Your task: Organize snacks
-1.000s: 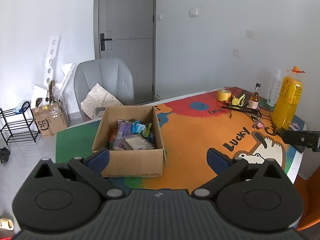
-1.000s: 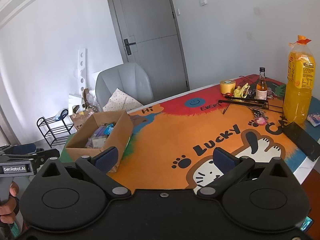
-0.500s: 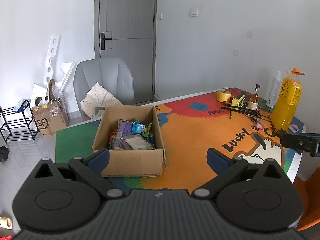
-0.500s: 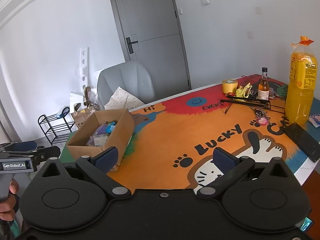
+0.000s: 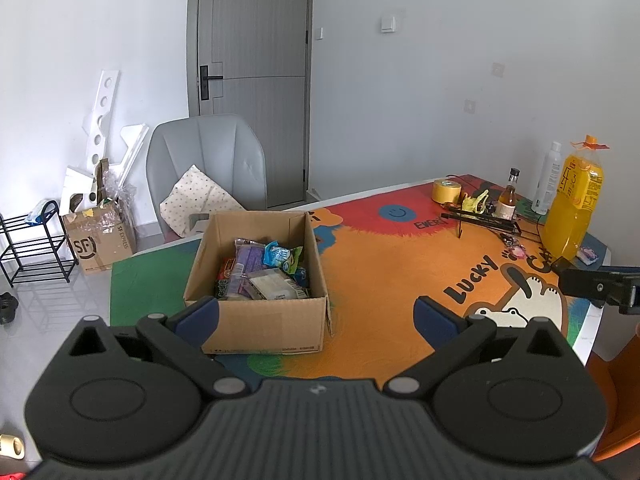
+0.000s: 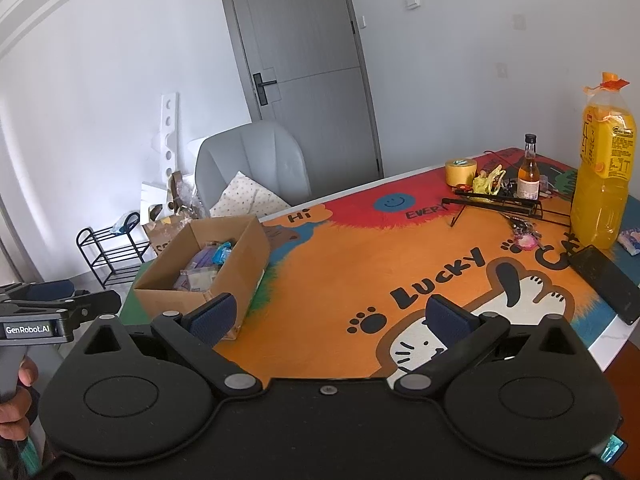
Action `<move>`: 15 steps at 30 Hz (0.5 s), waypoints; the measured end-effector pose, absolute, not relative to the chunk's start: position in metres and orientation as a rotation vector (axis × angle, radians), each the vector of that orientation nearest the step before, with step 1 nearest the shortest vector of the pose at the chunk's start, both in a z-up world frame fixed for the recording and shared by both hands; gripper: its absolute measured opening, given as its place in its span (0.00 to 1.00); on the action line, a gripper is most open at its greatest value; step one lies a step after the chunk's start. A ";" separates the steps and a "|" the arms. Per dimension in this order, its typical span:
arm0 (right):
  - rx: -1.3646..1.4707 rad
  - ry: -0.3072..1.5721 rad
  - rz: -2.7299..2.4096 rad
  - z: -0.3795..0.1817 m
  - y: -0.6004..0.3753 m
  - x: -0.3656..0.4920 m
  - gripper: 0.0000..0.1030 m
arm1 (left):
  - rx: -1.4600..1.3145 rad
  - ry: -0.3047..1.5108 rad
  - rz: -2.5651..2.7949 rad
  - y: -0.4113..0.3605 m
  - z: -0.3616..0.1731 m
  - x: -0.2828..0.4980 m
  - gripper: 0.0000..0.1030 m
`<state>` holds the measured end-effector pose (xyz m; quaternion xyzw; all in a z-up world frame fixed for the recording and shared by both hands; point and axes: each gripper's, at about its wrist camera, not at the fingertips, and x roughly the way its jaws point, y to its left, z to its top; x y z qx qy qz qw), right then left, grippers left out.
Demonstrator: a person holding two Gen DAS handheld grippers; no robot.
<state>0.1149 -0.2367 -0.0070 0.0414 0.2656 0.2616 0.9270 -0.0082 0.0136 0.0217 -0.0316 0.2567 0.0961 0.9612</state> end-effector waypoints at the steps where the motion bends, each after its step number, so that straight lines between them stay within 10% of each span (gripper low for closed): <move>1: 0.085 0.544 0.537 -0.007 -0.237 0.115 1.00 | -0.064 0.520 0.195 0.014 0.022 -0.008 1.00; 15: 0.078 0.548 0.544 -0.009 -0.236 0.115 1.00 | -0.065 0.521 0.194 0.013 0.021 -0.008 1.00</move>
